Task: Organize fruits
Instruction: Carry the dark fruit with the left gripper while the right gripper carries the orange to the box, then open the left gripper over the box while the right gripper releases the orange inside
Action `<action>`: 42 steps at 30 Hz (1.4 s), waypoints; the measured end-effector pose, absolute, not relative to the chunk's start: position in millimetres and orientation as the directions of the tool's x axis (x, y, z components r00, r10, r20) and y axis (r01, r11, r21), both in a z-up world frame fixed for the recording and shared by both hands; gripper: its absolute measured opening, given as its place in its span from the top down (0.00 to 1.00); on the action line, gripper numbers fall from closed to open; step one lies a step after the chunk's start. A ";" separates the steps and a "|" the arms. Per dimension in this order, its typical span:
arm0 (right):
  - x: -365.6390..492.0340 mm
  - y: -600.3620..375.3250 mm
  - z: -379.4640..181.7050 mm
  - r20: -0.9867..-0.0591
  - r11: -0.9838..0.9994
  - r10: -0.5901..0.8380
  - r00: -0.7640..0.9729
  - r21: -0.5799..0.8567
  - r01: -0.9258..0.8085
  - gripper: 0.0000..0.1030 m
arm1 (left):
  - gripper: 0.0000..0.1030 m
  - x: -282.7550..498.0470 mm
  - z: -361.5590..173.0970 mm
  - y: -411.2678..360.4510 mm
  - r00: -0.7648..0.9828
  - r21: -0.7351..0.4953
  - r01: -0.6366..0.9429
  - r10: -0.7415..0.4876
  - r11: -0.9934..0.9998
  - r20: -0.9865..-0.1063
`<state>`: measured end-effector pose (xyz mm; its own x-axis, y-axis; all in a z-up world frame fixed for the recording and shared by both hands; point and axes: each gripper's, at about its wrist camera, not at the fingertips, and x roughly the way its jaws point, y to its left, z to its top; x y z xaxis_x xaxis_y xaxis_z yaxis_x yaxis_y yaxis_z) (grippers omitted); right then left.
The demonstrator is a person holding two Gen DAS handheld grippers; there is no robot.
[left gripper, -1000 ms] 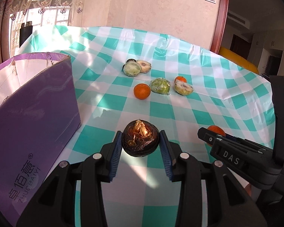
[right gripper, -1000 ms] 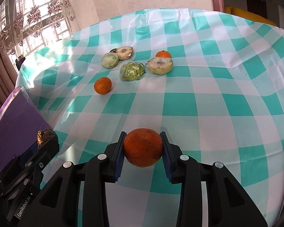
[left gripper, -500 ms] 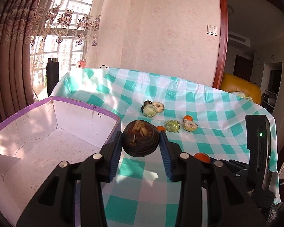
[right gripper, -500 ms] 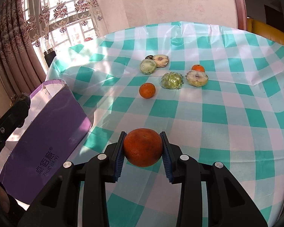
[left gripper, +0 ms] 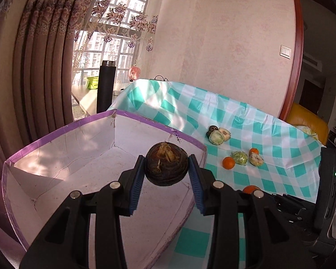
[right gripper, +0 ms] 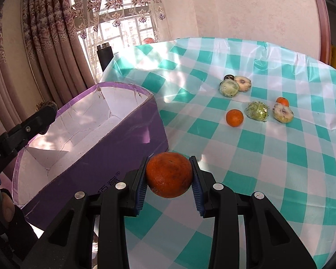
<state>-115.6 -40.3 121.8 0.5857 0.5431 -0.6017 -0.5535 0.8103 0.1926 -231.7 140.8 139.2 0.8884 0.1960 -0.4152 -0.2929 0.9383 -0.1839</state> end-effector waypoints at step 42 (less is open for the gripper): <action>-120.2 156.9 89.5 -0.862 0.535 0.289 0.417 -0.217 -0.817 0.48 | 0.54 -246.4 86.5 218.0 0.564 0.039 -0.544 0.400 0.838 -0.722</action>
<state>-120.2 156.9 89.5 0.4173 0.2885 -0.8618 -0.8169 0.5346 -0.2166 -246.4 218.0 86.5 0.5642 0.4002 -0.7222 -0.5445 0.8379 0.0389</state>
